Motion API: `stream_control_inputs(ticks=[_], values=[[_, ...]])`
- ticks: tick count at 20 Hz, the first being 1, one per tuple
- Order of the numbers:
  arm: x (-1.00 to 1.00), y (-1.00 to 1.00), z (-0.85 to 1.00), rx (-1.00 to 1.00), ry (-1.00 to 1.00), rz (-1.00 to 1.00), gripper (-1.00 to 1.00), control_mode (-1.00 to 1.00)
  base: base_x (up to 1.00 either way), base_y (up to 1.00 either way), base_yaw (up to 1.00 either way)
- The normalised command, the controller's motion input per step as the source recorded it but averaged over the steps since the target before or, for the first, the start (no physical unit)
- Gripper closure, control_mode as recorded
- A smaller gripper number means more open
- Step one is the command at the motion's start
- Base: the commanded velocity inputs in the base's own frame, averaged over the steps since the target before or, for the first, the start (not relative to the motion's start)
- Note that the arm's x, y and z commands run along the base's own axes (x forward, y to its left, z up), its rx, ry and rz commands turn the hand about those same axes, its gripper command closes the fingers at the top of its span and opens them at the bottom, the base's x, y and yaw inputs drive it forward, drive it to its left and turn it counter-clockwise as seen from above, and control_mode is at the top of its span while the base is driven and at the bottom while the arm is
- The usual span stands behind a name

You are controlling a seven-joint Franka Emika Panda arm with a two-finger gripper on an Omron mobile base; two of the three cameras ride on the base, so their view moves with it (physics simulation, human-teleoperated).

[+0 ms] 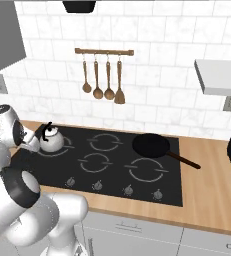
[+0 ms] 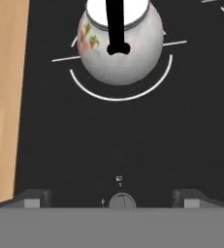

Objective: Pick the kettle from the counter and place it on a stove burner. Then turn the burner on.

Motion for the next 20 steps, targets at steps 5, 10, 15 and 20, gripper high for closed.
stream_control_inputs(ticks=[5, 10, 15, 20], values=[[-0.74, 0.02, -0.79, -0.05, 0.34, 0.05, -1.0, -1.0, 0.0, 0.0, 0.0], [-0.03, 0.0, -0.15, 0.0, 0.15, 0.0, -1.0, -1.0, 0.0, 0.0, 0.0], [0.45, 0.0, -0.09, -0.02, 0.01, -0.02, -1.0, -1.0, 0.0, 0.0, 0.0], [0.29, 0.0, -0.12, -0.03, 0.0, -0.01, -1.0, -1.0, 0.0, 0.0, 0.0]])
